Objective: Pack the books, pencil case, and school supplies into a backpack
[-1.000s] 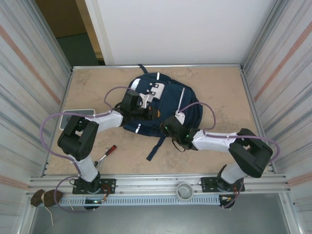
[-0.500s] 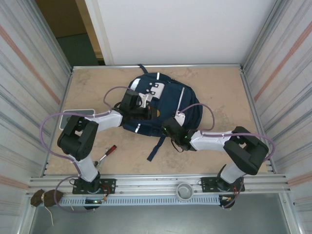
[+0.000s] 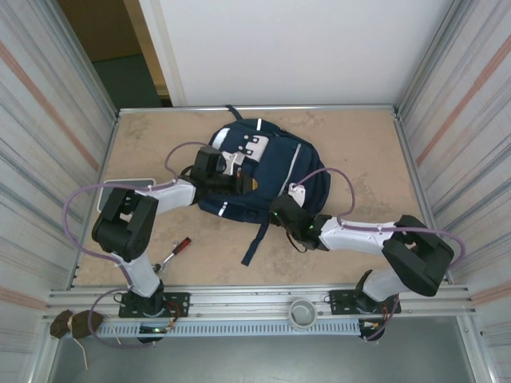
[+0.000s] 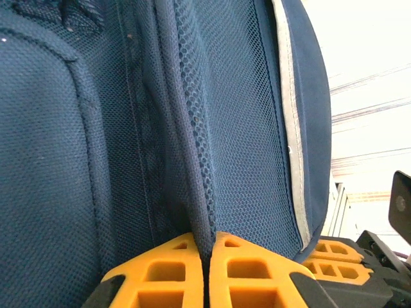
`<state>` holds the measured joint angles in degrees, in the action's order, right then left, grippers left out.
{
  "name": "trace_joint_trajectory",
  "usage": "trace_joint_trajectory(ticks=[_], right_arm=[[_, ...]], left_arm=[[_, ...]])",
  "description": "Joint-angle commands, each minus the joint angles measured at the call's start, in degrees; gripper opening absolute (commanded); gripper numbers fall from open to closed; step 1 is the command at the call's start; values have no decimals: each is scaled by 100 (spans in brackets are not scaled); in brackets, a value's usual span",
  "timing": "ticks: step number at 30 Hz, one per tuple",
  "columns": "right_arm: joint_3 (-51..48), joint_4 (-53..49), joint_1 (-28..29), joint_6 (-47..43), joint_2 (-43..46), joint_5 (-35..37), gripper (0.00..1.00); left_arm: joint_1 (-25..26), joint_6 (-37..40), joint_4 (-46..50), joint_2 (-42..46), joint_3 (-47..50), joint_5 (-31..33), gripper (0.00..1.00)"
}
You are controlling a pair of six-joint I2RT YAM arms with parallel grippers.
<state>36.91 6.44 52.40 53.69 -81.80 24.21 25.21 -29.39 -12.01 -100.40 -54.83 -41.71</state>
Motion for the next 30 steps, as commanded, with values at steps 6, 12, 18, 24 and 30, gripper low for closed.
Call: trace_joint_trajectory(ticks=[6,12,18,24,30], right_arm=[[-200,-1154,-562,-1211,740,-328,1],[-199,-1270,-1075,-2013,883,-1171,0],[5,-1211,-1100,-2504,833,-1679,0],[268,-1454,-1153,-2633,898,-1872,0],[500,-1670,-1237,-2627,1050,-2166,0]], left_arm=[[-339,397,178,231,-27,11,0],[-353,473,295,167,-102,32,0],[-349,569,341,319,-68,61,6],[-319,1211,582,912,83,396,34],[97,2637,891,1808,310,1622,47]])
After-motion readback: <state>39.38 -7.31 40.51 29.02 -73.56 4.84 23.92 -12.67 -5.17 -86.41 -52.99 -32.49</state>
